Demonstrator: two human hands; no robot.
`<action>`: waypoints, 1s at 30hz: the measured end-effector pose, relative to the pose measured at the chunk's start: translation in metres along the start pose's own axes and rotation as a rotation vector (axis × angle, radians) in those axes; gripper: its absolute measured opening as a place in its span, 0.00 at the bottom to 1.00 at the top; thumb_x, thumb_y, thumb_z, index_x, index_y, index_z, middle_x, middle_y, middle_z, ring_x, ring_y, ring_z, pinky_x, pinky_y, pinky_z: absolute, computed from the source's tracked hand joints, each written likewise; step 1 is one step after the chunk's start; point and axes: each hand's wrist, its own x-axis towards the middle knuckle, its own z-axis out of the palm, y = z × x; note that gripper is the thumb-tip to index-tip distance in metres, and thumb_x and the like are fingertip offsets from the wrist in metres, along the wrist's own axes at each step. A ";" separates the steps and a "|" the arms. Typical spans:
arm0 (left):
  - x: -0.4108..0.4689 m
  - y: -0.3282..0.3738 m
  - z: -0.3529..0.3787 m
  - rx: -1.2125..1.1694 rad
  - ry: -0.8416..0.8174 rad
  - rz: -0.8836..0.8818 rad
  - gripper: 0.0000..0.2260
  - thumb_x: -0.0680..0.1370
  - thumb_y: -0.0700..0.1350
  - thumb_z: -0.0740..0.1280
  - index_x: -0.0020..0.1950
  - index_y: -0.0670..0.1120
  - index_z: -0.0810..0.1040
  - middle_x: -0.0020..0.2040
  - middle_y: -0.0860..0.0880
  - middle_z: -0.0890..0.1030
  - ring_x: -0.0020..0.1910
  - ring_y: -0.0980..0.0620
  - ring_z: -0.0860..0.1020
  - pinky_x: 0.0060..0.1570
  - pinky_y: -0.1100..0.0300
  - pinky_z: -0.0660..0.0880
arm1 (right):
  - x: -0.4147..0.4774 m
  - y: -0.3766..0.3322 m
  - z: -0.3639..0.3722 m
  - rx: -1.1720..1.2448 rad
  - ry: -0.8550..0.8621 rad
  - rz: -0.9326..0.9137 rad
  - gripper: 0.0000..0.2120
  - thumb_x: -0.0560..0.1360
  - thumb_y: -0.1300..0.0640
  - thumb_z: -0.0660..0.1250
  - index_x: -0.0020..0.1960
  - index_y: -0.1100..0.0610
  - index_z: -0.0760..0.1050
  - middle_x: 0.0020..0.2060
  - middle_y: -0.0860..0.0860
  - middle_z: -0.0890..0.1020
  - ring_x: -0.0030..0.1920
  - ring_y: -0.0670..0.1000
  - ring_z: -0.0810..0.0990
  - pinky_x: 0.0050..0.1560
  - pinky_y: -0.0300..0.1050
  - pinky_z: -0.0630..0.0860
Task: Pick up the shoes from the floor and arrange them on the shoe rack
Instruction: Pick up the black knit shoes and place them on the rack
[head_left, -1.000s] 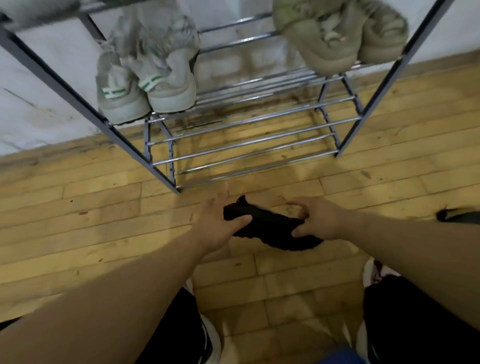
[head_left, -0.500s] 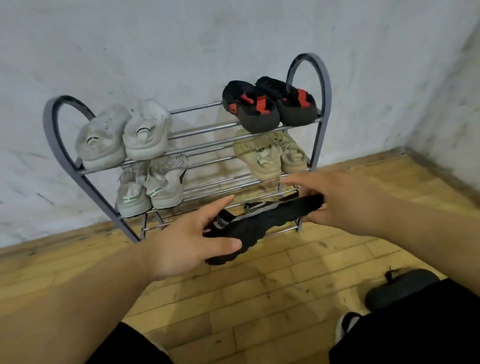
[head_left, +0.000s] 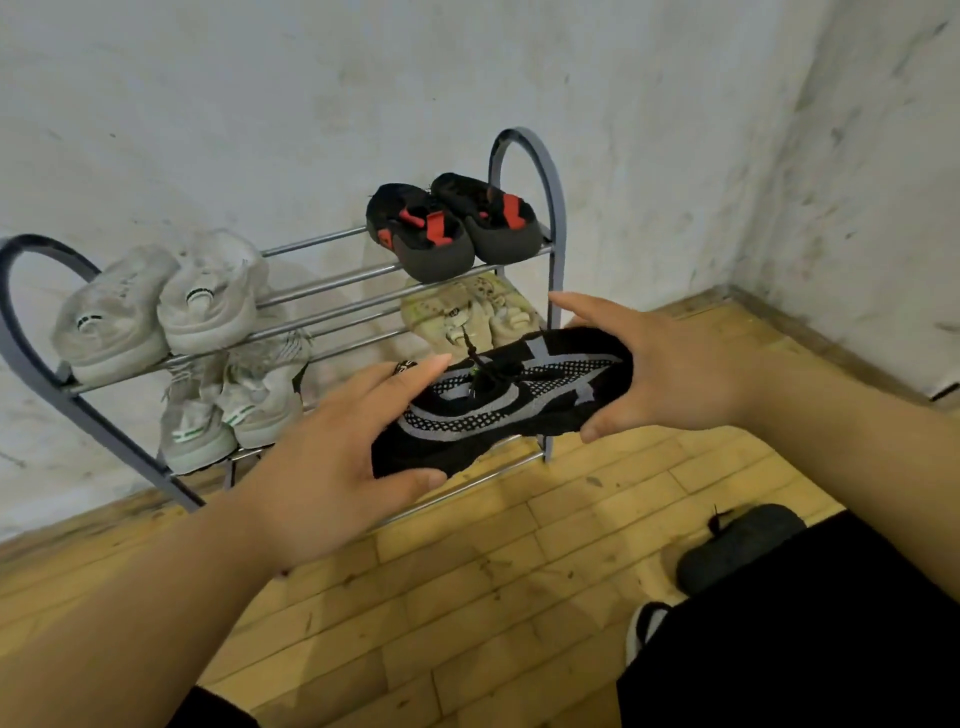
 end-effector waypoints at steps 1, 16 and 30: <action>0.003 0.001 0.005 -0.029 -0.012 -0.002 0.40 0.74 0.63 0.73 0.78 0.76 0.51 0.70 0.70 0.64 0.70 0.67 0.65 0.68 0.63 0.67 | -0.002 -0.002 -0.008 -0.023 0.022 0.003 0.60 0.60 0.44 0.86 0.79 0.31 0.52 0.69 0.36 0.74 0.67 0.44 0.76 0.71 0.49 0.73; 0.186 0.195 0.129 0.181 -0.402 0.402 0.44 0.76 0.55 0.75 0.83 0.64 0.51 0.74 0.52 0.67 0.70 0.49 0.71 0.66 0.52 0.72 | -0.221 0.139 -0.050 -0.009 0.372 0.528 0.58 0.61 0.44 0.86 0.81 0.38 0.55 0.72 0.40 0.71 0.69 0.44 0.73 0.72 0.49 0.72; 0.185 0.228 0.270 0.119 -0.825 0.252 0.51 0.71 0.50 0.80 0.84 0.61 0.51 0.77 0.54 0.71 0.74 0.49 0.70 0.64 0.61 0.67 | -0.318 0.214 0.103 0.230 0.675 1.041 0.57 0.65 0.38 0.81 0.82 0.38 0.48 0.80 0.46 0.61 0.77 0.51 0.64 0.74 0.59 0.68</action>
